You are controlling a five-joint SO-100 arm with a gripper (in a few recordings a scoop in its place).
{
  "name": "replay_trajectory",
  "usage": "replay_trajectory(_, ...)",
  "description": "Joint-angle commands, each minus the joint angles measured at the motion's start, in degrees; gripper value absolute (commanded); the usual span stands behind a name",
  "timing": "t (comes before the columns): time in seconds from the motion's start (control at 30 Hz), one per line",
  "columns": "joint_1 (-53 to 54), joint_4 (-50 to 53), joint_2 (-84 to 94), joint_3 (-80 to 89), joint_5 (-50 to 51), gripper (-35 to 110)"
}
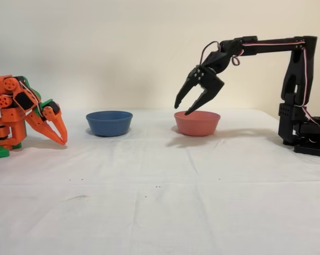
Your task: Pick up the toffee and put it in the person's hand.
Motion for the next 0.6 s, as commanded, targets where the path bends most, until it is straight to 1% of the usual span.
replay_trajectory(0.0,1.32,2.02,10.37,2.81,0.53,9)
replay_trajectory(0.13,3.25,2.2,16.17,7.91,1.58,0)
replay_trajectory(0.37,6.68,1.23,24.7,14.5,1.05,0)
replay_trajectory(0.57,8.53,-2.37,35.86,25.31,-0.7,0)
